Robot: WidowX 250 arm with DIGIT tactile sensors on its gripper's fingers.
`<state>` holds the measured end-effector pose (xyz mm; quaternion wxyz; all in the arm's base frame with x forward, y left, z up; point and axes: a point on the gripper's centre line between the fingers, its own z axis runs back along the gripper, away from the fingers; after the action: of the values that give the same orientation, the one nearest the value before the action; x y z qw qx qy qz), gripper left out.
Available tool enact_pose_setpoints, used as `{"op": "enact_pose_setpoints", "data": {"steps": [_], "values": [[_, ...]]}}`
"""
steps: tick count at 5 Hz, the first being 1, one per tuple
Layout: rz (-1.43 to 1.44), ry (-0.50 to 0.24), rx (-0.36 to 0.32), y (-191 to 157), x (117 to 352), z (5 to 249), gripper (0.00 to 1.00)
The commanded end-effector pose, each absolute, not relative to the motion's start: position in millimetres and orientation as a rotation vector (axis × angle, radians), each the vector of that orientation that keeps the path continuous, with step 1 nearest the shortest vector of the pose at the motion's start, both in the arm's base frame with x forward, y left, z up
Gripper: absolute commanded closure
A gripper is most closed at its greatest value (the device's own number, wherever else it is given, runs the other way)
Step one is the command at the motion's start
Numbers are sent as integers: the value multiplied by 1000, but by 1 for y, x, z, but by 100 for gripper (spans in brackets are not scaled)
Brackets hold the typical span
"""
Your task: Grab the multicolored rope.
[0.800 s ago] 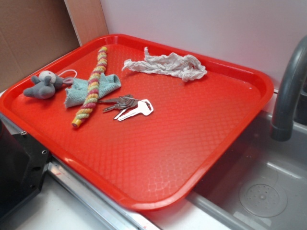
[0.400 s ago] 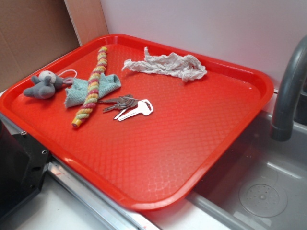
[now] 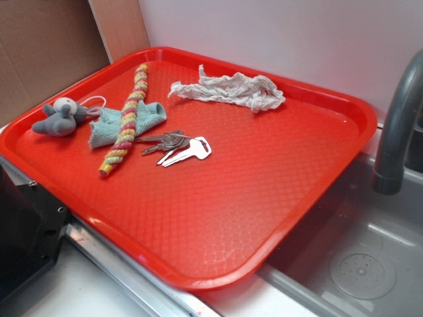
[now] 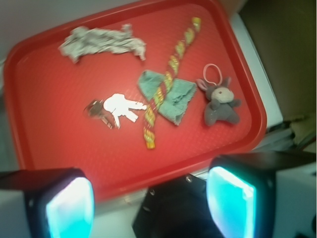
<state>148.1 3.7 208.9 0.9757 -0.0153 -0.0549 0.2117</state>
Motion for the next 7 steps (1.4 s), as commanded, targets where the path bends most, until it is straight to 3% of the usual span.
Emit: {"op": "enact_pose_setpoints", "data": {"steps": [1,2,4,5,7], "values": [[537,-192,-29,13,162,161,0],[563,-171,0,17,168,118,0],[559,-156,69,21,174,64,0],[518,-145,89,15,171,47,0],[477,-92,37,6,170,24,0]]}}
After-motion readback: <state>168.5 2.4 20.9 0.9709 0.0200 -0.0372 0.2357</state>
